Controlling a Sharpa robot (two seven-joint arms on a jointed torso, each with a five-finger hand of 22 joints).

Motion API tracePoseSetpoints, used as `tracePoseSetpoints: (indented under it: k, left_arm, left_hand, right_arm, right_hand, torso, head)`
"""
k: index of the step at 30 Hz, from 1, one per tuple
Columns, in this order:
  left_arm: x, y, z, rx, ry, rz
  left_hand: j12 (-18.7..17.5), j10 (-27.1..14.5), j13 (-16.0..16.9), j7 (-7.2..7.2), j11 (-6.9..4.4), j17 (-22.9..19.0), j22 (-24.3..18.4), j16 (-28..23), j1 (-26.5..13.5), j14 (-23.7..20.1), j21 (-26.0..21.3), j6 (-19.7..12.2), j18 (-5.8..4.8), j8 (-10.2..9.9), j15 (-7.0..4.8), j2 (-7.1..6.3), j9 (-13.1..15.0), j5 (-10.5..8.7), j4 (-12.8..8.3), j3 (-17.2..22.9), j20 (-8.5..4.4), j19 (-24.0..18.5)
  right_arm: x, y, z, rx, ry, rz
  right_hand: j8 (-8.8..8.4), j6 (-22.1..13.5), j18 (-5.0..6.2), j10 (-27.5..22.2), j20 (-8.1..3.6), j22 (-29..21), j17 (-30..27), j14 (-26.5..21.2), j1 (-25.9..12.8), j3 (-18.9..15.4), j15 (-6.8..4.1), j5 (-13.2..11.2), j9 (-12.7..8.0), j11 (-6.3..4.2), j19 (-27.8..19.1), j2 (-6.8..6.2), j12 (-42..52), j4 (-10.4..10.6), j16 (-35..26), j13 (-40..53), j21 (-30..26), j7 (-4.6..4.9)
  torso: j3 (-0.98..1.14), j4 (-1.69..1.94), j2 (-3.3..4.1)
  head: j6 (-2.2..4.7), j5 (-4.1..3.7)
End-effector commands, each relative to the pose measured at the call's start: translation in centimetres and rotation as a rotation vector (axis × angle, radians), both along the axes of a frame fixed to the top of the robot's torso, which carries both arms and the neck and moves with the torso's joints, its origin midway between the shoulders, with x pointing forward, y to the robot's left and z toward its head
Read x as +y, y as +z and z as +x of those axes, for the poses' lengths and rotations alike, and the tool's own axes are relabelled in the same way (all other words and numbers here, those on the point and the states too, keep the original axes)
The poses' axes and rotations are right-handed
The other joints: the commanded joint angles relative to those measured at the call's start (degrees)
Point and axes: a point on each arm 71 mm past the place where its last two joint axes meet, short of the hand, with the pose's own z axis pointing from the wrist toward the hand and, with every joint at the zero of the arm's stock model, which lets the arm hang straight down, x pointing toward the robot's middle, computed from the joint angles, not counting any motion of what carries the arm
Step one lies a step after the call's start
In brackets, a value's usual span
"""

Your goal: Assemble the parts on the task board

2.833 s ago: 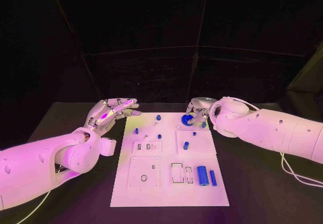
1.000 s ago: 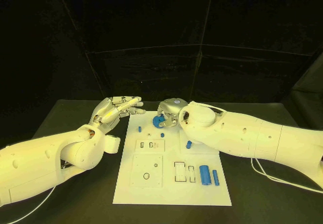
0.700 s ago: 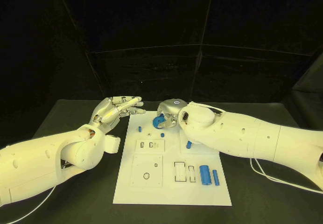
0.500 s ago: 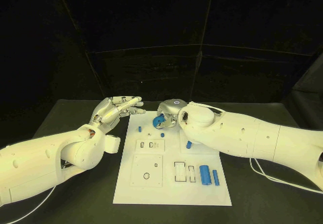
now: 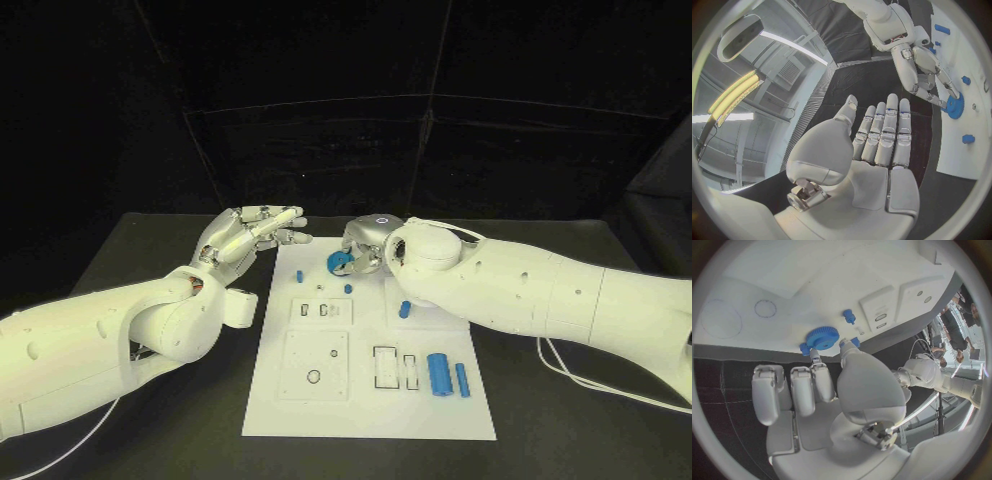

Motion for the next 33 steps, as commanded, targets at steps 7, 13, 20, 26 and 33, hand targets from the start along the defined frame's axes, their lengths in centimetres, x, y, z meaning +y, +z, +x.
tracePoseSetpoints:
  k: [7,13,20,26,33]
  left_arm:
    - [-0.1,0.2,0.0,-0.008,-0.009,-0.005]
    - [0.1,0.1,0.0,-0.008,-0.006,-0.003]
    - [0.4,0.1,0.0,-0.01,0.0,-0.002]
    - [0.8,0.1,0.2,-0.011,0.008,0.001]
    - [0.8,0.1,0.3,-0.008,0.001,0.0]
  left_hand:
    - [-0.29,0.12,-0.04,0.04,0.32,0.07,-0.1,-0.33,0.1,0.33,-0.35,0.18,0.85,-0.49,0.14,0.63,-0.04,0.21,-0.36,-0.08,0.03,0.52]
    - [-0.29,0.12,-0.04,0.04,0.32,0.07,-0.1,-0.33,0.1,0.33,-0.35,0.18,0.85,-0.49,0.14,0.63,-0.04,0.21,-0.36,-0.08,0.03,0.52]
    - [-0.29,0.12,-0.04,0.04,0.32,0.08,-0.1,-0.33,0.1,0.33,-0.35,0.18,0.85,-0.49,0.14,0.64,-0.04,0.21,-0.37,-0.07,0.03,0.52]
    - [-0.37,0.35,-0.01,-0.05,0.25,0.13,-0.2,-0.53,0.22,0.47,-0.42,0.39,0.86,-0.51,0.1,0.82,0.0,0.22,-0.55,0.1,0.02,0.58]
    - [-0.38,1.34,0.07,-0.4,-0.09,0.37,-0.36,-0.75,0.27,1.2,-0.42,1.17,0.91,-0.44,-0.16,1.05,0.06,0.21,-0.94,0.34,-0.15,1.01]
  right_arm:
    - [-0.5,0.5,-0.1,-0.026,-0.014,0.057]
    - [-1.2,0.8,-0.3,-0.054,-0.013,0.088]
    - [-4.4,2.2,-1.5,-0.127,0.05,0.308]
    - [-9.9,2.2,-1.9,-0.015,0.032,0.459]
    - [-16.1,1.9,-1.5,0.039,-0.022,0.519]
  right_hand:
    - [-0.56,-0.24,-0.97,0.75,0.23,13.65,8.7,4.6,0.52,-0.93,0.47,0.99,-0.2,0.52,4.97,0.04,0.59,-0.03,0.22,7.02,0.3,0.4]
    - [-0.58,-0.21,-0.98,0.78,0.26,13.68,8.67,4.6,0.74,-1.13,0.5,0.91,-0.18,0.55,4.99,-0.06,0.64,-0.12,0.21,7.07,0.31,0.42]
    - [0.2,2.3,-0.93,0.86,0.16,13.49,8.19,4.47,4.51,-1.26,0.27,4.33,0.08,0.22,4.84,0.55,0.66,-2.15,0.0,7.15,0.23,0.05]
    - [0.28,3.43,-0.56,0.25,-0.16,12.02,6.81,4.14,9.59,-0.83,-0.06,3.41,0.03,-0.06,3.68,-0.03,-0.22,-6.14,-0.61,6.46,-0.36,-0.21]
    - [-0.19,3.35,-0.4,-0.1,-0.39,11.36,6.39,4.05,12.79,-1.09,-0.3,2.74,-0.13,-0.33,3.15,-1.18,-0.71,-9.46,-0.88,6.13,-0.66,-0.48]
  torso:
    - [0.01,-0.01,0.0]
    - [-0.05,-0.02,-0.02]
    - [0.03,-0.07,-0.14]
    - [-0.04,-0.43,-0.24]
    - [0.23,-0.89,-0.22]
  head:
    - [0.06,-0.05]
    - [0.1,-0.08]
    - [0.39,0.01]
    - [0.84,-0.23]
    - [1.14,-0.81]
